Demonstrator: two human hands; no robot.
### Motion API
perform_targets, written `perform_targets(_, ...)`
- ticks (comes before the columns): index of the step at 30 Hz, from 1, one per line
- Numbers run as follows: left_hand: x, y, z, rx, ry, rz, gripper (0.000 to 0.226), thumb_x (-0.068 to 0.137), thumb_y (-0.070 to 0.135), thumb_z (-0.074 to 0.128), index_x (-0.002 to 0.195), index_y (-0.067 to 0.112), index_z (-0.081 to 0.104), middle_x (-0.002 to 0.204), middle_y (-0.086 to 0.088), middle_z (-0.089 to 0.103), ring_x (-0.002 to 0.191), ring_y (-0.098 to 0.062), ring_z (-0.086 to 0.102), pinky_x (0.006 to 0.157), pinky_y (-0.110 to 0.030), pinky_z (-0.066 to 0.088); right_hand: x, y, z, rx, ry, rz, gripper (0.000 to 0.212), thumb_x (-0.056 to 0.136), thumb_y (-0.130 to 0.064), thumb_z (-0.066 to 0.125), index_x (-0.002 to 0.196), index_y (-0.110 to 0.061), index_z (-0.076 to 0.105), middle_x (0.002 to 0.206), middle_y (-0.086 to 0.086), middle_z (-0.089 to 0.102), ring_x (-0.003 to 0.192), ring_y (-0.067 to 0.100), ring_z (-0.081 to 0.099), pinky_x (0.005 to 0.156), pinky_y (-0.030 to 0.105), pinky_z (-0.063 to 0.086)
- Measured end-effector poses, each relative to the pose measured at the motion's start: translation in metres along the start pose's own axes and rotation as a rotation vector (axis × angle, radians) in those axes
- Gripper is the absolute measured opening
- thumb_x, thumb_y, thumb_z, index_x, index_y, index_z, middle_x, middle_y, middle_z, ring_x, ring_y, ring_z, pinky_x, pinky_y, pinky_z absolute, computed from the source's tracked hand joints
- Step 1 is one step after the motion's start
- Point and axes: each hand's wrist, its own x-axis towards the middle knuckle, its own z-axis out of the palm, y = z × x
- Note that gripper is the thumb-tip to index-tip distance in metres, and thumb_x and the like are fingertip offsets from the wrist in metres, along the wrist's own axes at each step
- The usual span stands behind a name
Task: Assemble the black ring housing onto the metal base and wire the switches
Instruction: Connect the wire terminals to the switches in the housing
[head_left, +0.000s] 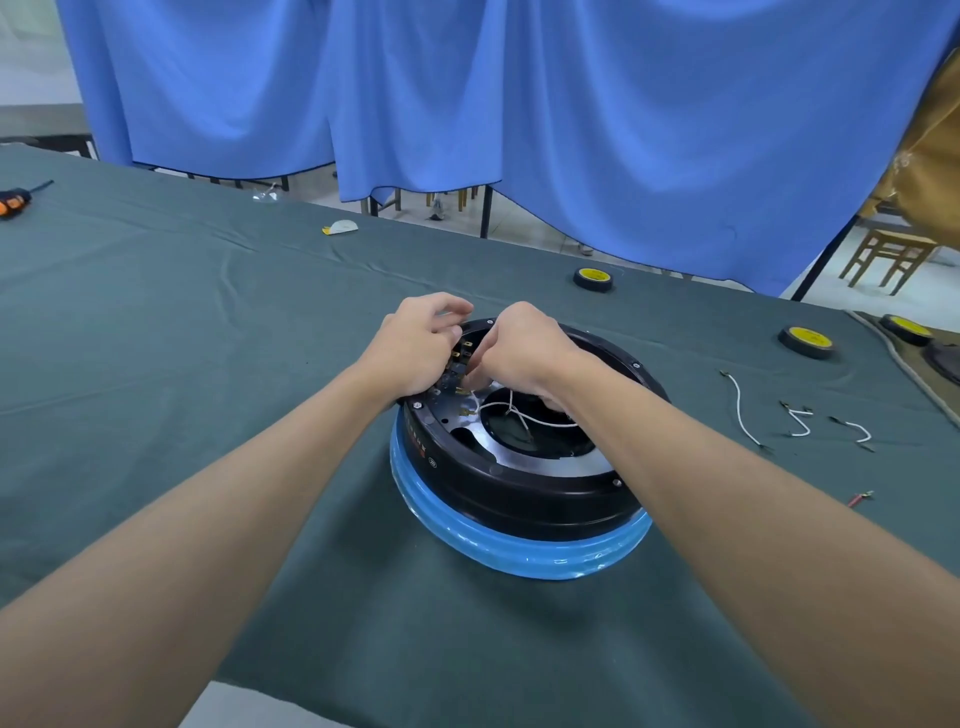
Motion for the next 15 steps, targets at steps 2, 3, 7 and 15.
perform_targets(2, 0.000, 0.000, 0.001, 0.002, 0.001, 0.003, 0.035, 0.097, -0.003, 0.046, 0.123, 0.013, 0.063, 0.131, -0.007, 0.064, 0.128, -0.016, 0.054, 0.111, -0.037, 0.039, -0.001, -0.001, 0.001, -0.017, 0.005, -0.025, 0.021, 0.073, -0.015, 0.083, 0.091, -0.009, 0.075, 0.094, 0.009, 0.069, 0.091, 0.022, 0.061, 0.072, 0.028, 0.047)
perform_targets(3, 0.000, 0.000, 0.001, 0.001, 0.003, 0.005, 0.035, 0.097, -0.003, 0.046, 0.123, 0.013, 0.063, 0.131, -0.007, 0.064, 0.128, -0.016, 0.054, 0.111, -0.037, 0.039, -0.002, -0.001, 0.002, -0.025, 0.018, -0.035, 0.022, 0.072, -0.016, 0.084, 0.091, -0.009, 0.075, 0.094, 0.009, 0.069, 0.091, 0.022, 0.061, 0.073, 0.028, 0.048)
perform_targets(7, 0.000, 0.000, 0.001, -0.004, 0.004, 0.006, 0.034, 0.097, -0.003, 0.047, 0.122, 0.012, 0.063, 0.130, -0.008, 0.064, 0.128, -0.015, 0.055, 0.111, -0.037, 0.039, 0.000, 0.000, 0.005, -0.035, 0.047, -0.045, 0.024, 0.074, -0.017, 0.083, 0.094, -0.008, 0.074, 0.096, 0.012, 0.069, 0.091, 0.024, 0.063, 0.079, 0.032, 0.054)
perform_targets(15, 0.000, 0.001, 0.000, -0.014, 0.004, 0.002, 0.035, 0.097, -0.003, 0.045, 0.122, 0.013, 0.062, 0.131, -0.007, 0.064, 0.128, -0.016, 0.054, 0.109, -0.039, 0.041, 0.004, -0.002, 0.011, -0.039, 0.071, 0.000, 0.026, 0.081, -0.015, 0.071, 0.107, -0.009, 0.068, 0.110, 0.014, 0.064, 0.096, 0.027, 0.061, 0.084, 0.034, 0.054)
